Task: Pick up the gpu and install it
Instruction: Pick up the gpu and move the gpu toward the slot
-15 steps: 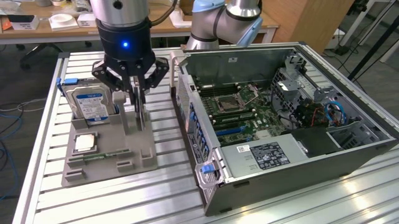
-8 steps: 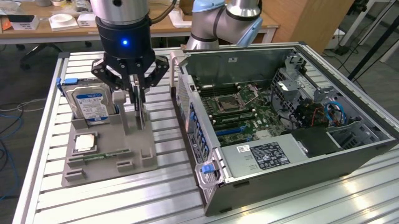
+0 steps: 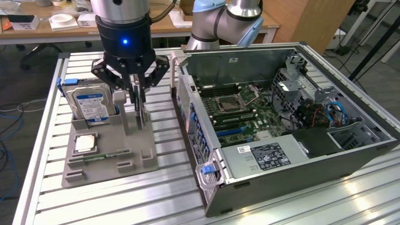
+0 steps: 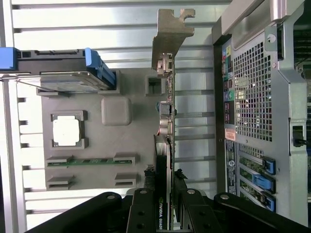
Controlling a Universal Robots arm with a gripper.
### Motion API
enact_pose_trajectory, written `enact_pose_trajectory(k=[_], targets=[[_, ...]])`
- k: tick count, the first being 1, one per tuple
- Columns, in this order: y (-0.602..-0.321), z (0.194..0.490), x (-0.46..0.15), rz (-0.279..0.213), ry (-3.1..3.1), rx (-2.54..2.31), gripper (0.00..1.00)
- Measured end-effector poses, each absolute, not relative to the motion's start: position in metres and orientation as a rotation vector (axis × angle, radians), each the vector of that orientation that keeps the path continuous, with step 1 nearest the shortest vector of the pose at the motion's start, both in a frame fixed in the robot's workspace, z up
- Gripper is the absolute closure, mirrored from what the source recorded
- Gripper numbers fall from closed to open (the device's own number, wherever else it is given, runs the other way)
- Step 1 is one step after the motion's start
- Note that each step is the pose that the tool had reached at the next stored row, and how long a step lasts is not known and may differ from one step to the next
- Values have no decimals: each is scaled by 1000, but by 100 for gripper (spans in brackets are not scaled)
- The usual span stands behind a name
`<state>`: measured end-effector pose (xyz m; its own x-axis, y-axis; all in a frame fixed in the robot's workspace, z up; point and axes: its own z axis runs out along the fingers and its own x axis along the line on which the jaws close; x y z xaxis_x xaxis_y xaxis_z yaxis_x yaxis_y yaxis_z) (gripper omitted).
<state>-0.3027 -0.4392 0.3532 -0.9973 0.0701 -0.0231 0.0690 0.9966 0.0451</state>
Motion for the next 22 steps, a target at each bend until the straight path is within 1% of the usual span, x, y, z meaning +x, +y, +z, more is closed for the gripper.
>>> enact_pose_trajectory(k=[22], targets=[[-439, 365, -303, 69, 3114, 109, 74]])
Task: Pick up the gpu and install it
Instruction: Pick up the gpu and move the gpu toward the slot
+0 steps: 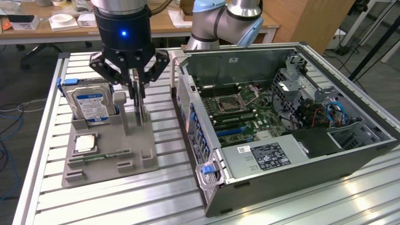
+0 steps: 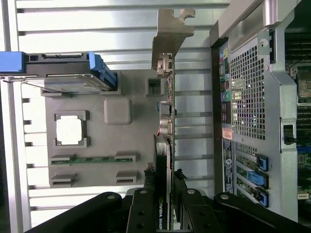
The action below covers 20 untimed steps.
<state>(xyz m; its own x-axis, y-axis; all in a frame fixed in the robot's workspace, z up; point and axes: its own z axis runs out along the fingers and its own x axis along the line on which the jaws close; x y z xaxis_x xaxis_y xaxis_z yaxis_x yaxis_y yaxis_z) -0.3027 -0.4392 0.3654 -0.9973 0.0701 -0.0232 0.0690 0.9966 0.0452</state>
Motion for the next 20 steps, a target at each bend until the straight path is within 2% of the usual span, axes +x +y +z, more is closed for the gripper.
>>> enact_pose_trajectory(k=[20], targets=[[-439, 376, -303, 69, 3114, 108, 74]])
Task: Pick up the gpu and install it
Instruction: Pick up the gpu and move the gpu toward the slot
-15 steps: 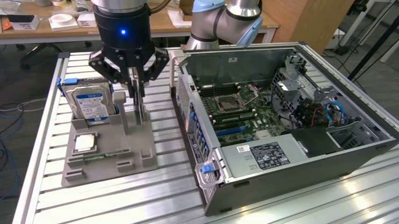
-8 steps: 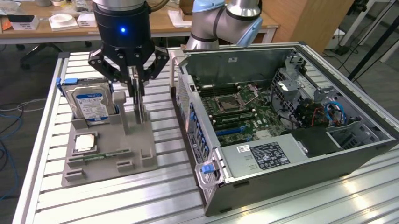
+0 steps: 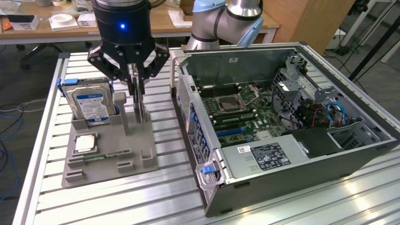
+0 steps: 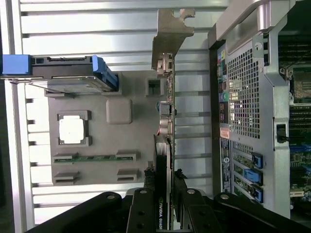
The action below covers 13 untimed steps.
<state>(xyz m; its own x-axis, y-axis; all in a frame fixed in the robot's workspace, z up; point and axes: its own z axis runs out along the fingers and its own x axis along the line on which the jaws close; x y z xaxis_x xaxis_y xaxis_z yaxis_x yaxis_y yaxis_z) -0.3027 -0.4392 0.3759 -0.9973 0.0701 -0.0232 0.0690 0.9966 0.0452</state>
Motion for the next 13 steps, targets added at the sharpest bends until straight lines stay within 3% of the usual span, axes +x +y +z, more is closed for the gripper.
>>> enact_pose_trajectory(k=[13], targets=[[-439, 383, -303, 69, 3114, 108, 74]])
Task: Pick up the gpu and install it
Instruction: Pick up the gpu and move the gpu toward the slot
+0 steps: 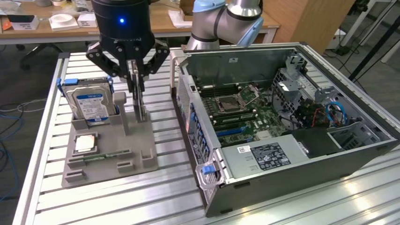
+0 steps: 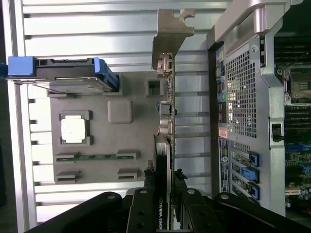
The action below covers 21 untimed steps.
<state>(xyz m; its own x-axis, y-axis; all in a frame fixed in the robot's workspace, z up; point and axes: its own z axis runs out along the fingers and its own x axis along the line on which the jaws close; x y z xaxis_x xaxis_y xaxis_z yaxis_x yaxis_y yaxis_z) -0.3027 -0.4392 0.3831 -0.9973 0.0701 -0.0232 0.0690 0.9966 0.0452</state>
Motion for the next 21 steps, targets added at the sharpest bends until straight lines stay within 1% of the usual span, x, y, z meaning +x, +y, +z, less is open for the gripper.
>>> enact_pose_trajectory(k=[21], targets=[[-439, 392, -303, 69, 3114, 108, 74]])
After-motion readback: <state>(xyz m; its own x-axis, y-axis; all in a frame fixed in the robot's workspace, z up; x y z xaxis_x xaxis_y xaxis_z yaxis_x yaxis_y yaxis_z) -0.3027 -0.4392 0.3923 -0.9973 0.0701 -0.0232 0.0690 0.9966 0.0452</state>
